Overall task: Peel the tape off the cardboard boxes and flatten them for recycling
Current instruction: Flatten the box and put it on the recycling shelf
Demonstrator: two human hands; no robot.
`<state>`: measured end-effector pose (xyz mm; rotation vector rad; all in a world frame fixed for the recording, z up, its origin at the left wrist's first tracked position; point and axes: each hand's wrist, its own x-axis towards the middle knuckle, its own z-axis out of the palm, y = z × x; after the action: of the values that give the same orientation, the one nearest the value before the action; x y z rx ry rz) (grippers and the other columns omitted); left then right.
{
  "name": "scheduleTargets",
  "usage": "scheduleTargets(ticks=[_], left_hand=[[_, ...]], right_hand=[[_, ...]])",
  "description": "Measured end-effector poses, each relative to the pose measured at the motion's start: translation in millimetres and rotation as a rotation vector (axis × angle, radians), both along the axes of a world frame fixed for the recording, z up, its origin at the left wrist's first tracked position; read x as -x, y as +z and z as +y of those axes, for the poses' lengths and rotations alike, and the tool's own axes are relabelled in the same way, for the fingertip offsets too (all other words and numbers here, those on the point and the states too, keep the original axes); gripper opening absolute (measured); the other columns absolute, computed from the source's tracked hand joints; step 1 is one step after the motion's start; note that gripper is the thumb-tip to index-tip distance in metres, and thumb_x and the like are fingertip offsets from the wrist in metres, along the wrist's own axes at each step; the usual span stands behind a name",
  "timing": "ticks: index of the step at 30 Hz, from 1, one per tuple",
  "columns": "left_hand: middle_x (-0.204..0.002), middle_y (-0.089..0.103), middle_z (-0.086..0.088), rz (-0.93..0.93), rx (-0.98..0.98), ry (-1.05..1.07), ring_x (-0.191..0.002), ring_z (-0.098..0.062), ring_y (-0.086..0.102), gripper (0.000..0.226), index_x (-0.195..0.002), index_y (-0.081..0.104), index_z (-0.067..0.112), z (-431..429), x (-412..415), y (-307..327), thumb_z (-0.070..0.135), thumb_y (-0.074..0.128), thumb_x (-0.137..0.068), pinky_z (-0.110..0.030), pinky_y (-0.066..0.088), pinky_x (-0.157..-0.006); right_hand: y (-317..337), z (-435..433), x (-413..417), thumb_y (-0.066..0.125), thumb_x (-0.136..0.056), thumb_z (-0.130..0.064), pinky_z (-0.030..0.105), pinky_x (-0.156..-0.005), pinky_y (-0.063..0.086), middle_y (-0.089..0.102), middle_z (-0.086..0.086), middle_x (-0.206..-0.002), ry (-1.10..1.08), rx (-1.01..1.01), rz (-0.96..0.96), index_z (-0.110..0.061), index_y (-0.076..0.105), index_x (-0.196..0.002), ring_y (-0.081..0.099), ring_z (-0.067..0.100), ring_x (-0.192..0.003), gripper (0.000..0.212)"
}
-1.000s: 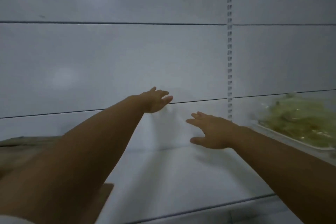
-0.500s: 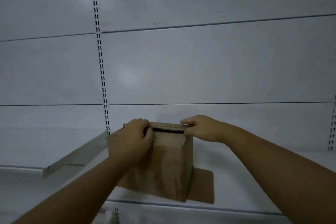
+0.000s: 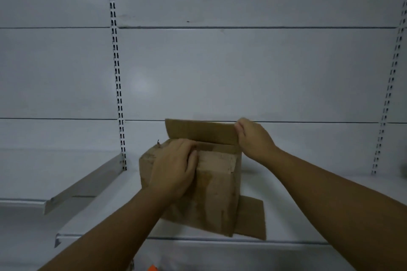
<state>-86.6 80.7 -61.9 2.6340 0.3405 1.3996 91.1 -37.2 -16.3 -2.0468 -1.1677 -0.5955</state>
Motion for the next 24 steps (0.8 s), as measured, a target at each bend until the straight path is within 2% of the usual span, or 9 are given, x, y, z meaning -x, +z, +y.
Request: scheduleTargets(ticks=[3,6,9,11,13,16,19,22,24], left_hand=[[-0.122,0.048,0.017,0.111,0.068,-0.125,-0.113,-0.001,0.041,0.043,-0.134,0.041,0.029,-15.6,-6.3,-1.3,0.040,0.045,-0.092,-0.020,0.029,-0.094],[-0.109,0.047,0.016,0.098,0.060,-0.222,-0.102,0.000,0.042,0.034,-0.120,0.054,0.025,-40.2,-13.0,-15.6,0.034,0.057,-0.088,-0.021,0.040,-0.089],[-0.084,0.059,0.002,0.030,0.052,-0.306,-0.080,-0.006,0.050,0.006,-0.078,0.068,0.013,-66.0,-18.6,-52.7,0.008,0.068,-0.074,-0.016,0.042,-0.068],[-0.081,0.058,0.003,0.043,0.189,-0.356,-0.077,-0.009,0.053,0.017,-0.066,0.067,0.008,-75.1,-20.8,-84.9,-0.009,0.063,-0.064,-0.014,0.042,-0.065],[-0.085,0.057,0.008,0.072,0.387,-0.361,-0.083,-0.014,0.058,0.034,-0.065,0.066,0.012,-76.3,-22.4,-106.6,-0.020,0.057,-0.063,-0.017,0.048,-0.072],[-0.096,0.054,0.020,0.169,0.710,-0.360,-0.095,0.000,0.056,0.059,-0.095,0.057,0.031,-77.7,-33.2,-104.5,-0.022,0.054,-0.069,-0.008,0.048,-0.078],[-0.106,0.057,0.010,0.129,1.181,-0.607,-0.100,-0.005,0.056,0.063,-0.121,0.045,0.023,-93.8,-52.0,-79.9,-0.022,0.053,-0.076,-0.015,0.050,-0.080],[-0.100,0.064,0.007,0.087,1.209,-0.755,-0.091,-0.006,0.063,0.054,-0.109,0.054,0.022,-120.2,-58.5,-72.7,-0.018,0.060,-0.073,-0.016,0.052,-0.074],[-0.093,0.068,0.013,0.204,1.124,-0.858,-0.090,-0.004,0.064,0.054,-0.097,0.061,0.031,-137.6,-56.8,-77.9,-0.016,0.060,-0.071,-0.013,0.051,-0.073]], right_hand=[[24.4,-9.9,2.2,0.031,-0.100,-0.027,0.032,-0.061,0.039,0.053,0.003,-0.073,0.034,-0.350,0.006,-0.012,0.050,-0.081,0.051,0.016,-0.068,0.031],[47.8,-32.9,15.0,0.039,-0.098,-0.033,0.010,-0.050,0.034,0.046,-0.009,-0.064,0.231,-0.579,-0.049,-0.027,0.044,-0.070,0.046,-0.004,-0.057,0.028],[34.0,-64.5,17.6,0.046,-0.085,-0.053,0.008,-0.060,0.040,0.058,-0.011,-0.074,0.389,-0.298,-0.095,-0.024,0.055,-0.082,0.054,-0.006,-0.071,0.030],[13.6,-82.5,9.2,0.046,-0.076,-0.061,0.018,-0.074,0.045,0.066,-0.009,-0.097,0.396,0.083,-0.080,-0.023,0.063,-0.096,0.058,0.001,-0.088,0.046],[-4.9,-93.6,-1.7,0.046,-0.080,-0.057,0.018,-0.073,0.043,0.064,-0.012,-0.096,0.390,0.249,-0.134,-0.024,0.066,-0.100,0.058,0.004,-0.086,0.043],[-18.2,-95.3,-8.9,0.035,-0.091,-0.045,0.020,-0.051,0.031,0.049,-0.012,-0.055,0.340,0.039,-0.214,-0.034,0.049,-0.062,0.046,0.004,-0.050,0.035],[-25.0,-90.5,-7.8,0.030,-0.094,-0.048,0.016,-0.047,0.028,0.038,-0.011,-0.046,0.304,-0.123,-0.143,-0.032,0.036,-0.052,0.041,0.005,-0.042,0.045],[-23.6,-92.2,-12.0,0.026,-0.088,-0.055,0.012,-0.043,0.030,0.034,-0.009,-0.046,0.263,-0.212,-0.014,-0.024,0.033,-0.052,0.041,0.001,-0.042,0.048],[-22.9,-96.4,-19.3,0.022,-0.082,-0.063,0.013,-0.046,0.031,0.036,-0.005,-0.051,0.233,-0.190,0.119,-0.022,0.035,-0.055,0.042,0.002,-0.045,0.051]])
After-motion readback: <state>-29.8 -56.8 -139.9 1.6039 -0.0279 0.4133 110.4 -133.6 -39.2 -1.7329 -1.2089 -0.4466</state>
